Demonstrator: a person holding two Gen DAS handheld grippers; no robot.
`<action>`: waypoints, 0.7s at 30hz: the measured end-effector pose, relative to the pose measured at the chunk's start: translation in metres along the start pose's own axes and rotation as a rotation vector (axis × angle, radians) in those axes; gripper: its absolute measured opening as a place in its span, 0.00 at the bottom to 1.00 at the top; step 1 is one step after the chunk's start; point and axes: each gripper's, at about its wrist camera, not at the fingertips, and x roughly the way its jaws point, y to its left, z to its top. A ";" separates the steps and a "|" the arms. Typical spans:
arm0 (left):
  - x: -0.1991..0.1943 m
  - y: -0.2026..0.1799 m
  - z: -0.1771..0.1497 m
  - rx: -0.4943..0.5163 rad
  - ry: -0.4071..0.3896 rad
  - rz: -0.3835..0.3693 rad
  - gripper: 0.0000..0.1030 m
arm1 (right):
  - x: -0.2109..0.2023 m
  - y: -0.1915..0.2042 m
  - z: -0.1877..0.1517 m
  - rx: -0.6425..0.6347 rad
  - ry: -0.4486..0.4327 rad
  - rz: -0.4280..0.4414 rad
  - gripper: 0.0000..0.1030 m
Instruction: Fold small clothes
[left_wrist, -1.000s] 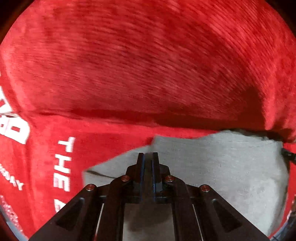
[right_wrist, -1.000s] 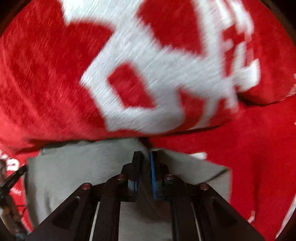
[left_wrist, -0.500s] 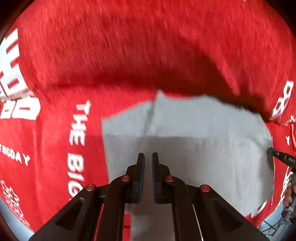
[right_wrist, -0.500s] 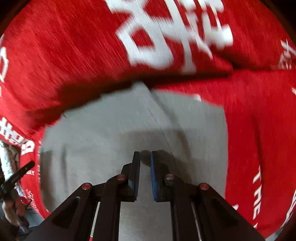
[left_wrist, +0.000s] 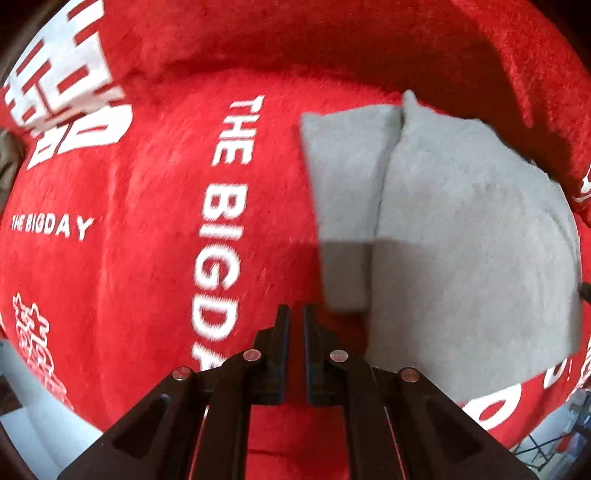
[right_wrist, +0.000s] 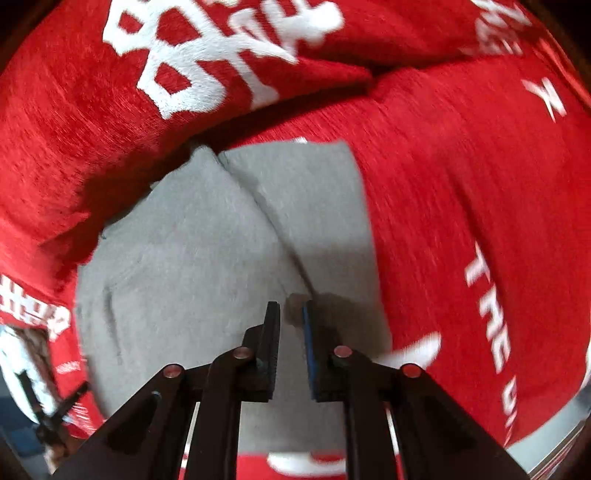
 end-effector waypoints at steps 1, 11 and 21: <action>0.000 0.001 -0.004 -0.003 0.005 0.001 0.07 | -0.004 -0.005 -0.007 0.026 0.011 0.025 0.28; -0.007 -0.021 -0.020 -0.014 0.029 -0.074 0.08 | -0.004 -0.039 -0.081 0.368 0.087 0.198 0.56; -0.021 -0.037 -0.029 -0.001 0.021 -0.108 0.08 | -0.003 -0.055 -0.074 0.422 0.045 0.160 0.10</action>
